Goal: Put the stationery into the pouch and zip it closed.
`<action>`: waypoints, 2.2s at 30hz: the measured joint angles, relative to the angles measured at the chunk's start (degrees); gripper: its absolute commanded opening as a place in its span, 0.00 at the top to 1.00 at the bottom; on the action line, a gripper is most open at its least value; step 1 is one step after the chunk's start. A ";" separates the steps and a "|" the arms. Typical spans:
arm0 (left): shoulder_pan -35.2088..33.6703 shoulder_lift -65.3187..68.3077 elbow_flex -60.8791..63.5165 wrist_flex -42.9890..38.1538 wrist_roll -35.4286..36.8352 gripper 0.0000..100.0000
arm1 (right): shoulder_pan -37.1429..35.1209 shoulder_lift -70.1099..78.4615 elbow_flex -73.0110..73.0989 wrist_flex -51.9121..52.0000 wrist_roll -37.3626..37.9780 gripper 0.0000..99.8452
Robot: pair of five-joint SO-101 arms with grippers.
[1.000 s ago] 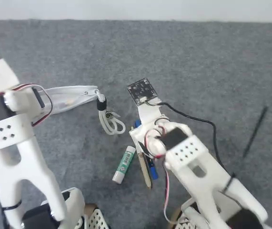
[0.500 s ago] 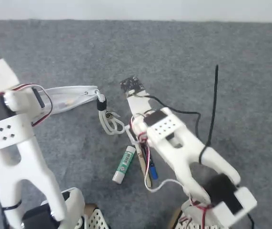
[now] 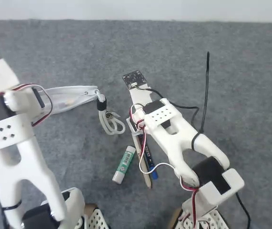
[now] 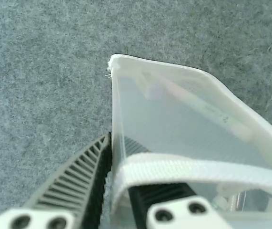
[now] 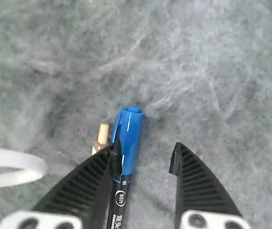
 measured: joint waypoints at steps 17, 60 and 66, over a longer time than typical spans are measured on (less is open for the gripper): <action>0.00 0.00 0.00 0.00 0.00 0.99 | 0.00 10.55 -8.18 3.69 -0.09 0.99; 0.00 -0.09 0.70 -1.67 0.00 0.99 | -4.57 -36.22 7.82 13.19 -0.35 0.99; 0.00 -0.09 0.70 -1.76 0.00 0.99 | -9.67 -50.11 7.82 12.40 -0.35 0.99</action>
